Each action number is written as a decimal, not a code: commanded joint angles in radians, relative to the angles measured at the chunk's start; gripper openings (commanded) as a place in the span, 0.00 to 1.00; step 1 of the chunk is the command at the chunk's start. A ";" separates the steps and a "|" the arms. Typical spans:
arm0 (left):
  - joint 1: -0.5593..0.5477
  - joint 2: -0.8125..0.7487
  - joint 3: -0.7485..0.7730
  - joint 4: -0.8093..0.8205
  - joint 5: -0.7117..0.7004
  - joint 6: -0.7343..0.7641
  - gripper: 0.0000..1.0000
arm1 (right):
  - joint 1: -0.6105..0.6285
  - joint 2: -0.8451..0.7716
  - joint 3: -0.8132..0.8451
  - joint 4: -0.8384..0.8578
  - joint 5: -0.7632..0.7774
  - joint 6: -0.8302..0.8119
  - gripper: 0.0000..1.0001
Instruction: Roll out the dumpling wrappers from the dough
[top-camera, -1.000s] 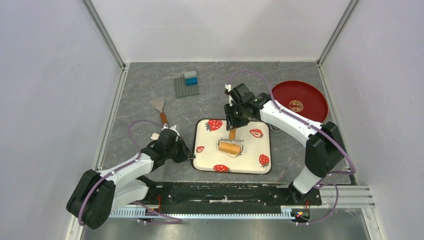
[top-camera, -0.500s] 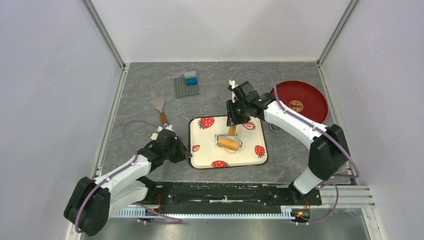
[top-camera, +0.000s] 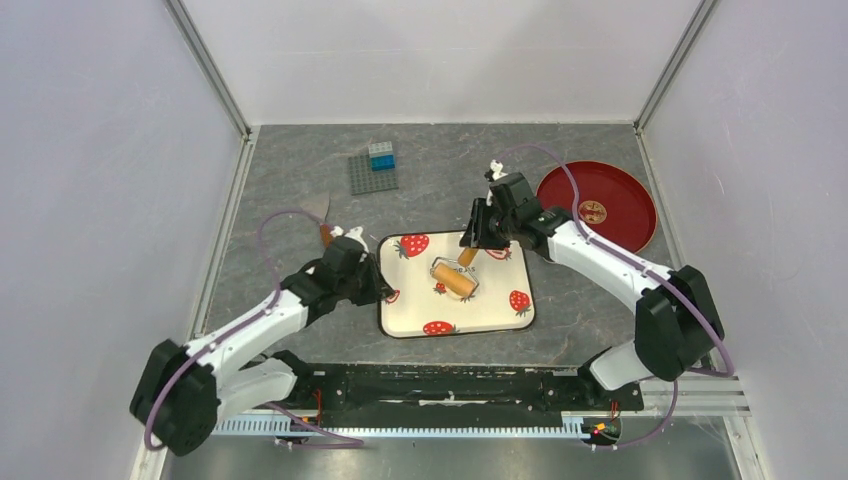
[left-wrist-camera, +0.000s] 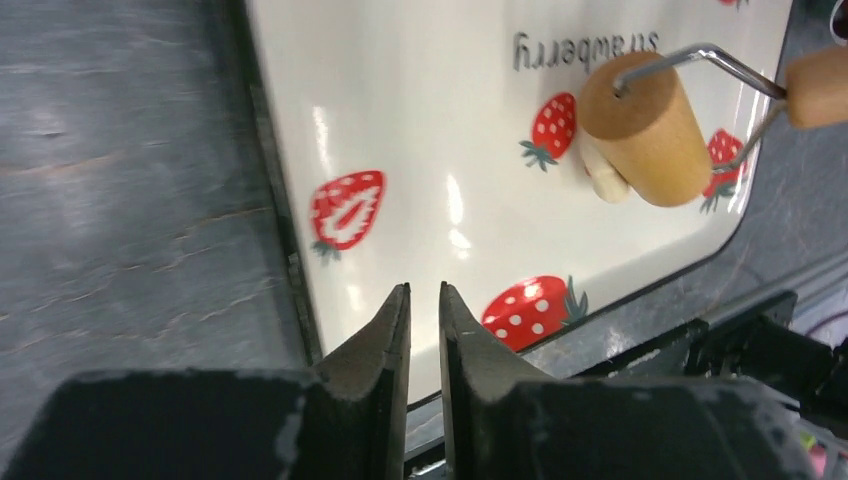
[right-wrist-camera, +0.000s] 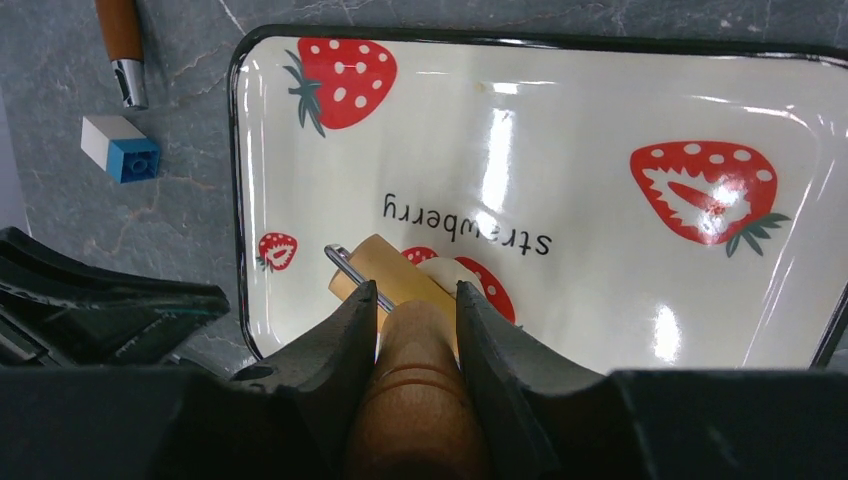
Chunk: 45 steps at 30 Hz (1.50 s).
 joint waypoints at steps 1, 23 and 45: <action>-0.087 0.141 0.096 0.157 0.062 0.025 0.19 | -0.039 -0.072 -0.086 0.187 -0.046 0.114 0.00; -0.270 0.644 0.330 0.395 0.078 -0.024 0.02 | -0.177 -0.177 -0.310 0.355 -0.107 0.257 0.00; -0.281 0.380 0.342 0.221 -0.057 0.050 0.31 | -0.188 -0.314 -0.242 0.259 -0.066 0.242 0.00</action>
